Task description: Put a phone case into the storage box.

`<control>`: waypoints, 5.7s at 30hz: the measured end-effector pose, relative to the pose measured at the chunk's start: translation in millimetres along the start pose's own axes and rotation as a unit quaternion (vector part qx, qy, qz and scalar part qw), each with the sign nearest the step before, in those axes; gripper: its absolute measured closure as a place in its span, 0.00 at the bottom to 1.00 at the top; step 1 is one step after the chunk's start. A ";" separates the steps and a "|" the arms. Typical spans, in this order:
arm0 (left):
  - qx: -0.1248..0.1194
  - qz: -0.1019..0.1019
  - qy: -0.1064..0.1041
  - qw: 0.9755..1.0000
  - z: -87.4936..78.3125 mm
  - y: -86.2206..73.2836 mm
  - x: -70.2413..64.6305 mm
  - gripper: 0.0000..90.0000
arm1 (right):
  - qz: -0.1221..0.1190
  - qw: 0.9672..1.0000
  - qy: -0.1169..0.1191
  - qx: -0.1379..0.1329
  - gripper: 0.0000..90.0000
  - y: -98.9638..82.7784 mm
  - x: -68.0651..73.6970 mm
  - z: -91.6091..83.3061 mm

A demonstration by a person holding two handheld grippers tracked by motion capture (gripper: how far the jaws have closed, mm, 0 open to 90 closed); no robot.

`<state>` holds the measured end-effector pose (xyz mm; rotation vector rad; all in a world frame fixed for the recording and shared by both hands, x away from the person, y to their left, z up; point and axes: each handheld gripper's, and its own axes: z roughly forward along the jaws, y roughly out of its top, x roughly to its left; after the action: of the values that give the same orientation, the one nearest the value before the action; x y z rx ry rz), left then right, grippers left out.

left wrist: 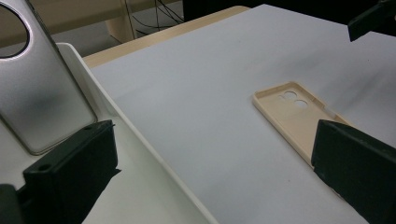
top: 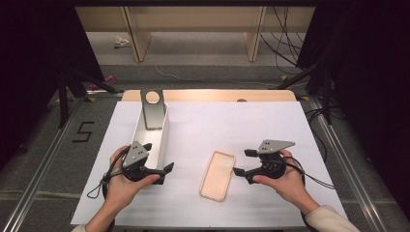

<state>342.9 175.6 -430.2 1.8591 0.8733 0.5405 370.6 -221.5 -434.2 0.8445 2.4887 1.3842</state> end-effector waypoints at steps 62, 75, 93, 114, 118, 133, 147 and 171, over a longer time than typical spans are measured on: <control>0.002 0.012 -0.016 1.000 7.5 -0.2 -10.1 0.01 | -0.063 0.961 0.047 0.264 1.00 -2.2 44.0 56.6; 0.003 0.017 -0.016 1.000 8.3 -0.1 -11.8 0.01 | -0.060 0.959 0.036 0.273 1.00 -4.9 37.1 51.5; 0.004 0.022 -0.021 1.000 10.6 0.6 -13.6 0.01 | -0.119 0.961 0.047 0.244 0.62 7.0 42.4 44.2; 0.006 0.025 -0.023 0.999 9.0 -1.7 -14.7 0.01 | -0.186 0.937 0.049 0.293 0.31 9.3 54.6 46.6; 0.005 0.027 -0.023 0.999 9.0 -1.2 -15.1 0.01 | -0.200 0.928 0.043 0.311 0.31 9.6 59.1 49.4; 0.006 0.027 -0.023 0.999 9.7 -1.9 -15.2 0.01 | -0.257 0.901 0.041 0.347 0.35 13.1 73.4 63.3; 0.007 0.030 -0.025 0.999 10.0 -1.7 -16.3 0.01 | -0.281 0.880 0.033 0.380 0.42 10.9 78.1 72.5; 0.009 0.031 -0.031 0.999 11.0 -2.1 -17.9 0.01 | -0.297 0.867 0.061 0.395 0.79 12.6 87.8 76.0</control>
<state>338.3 156.0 -436.6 1.9149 0.7847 0.5128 333.9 -112.6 -455.4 0.0109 3.0365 0.1970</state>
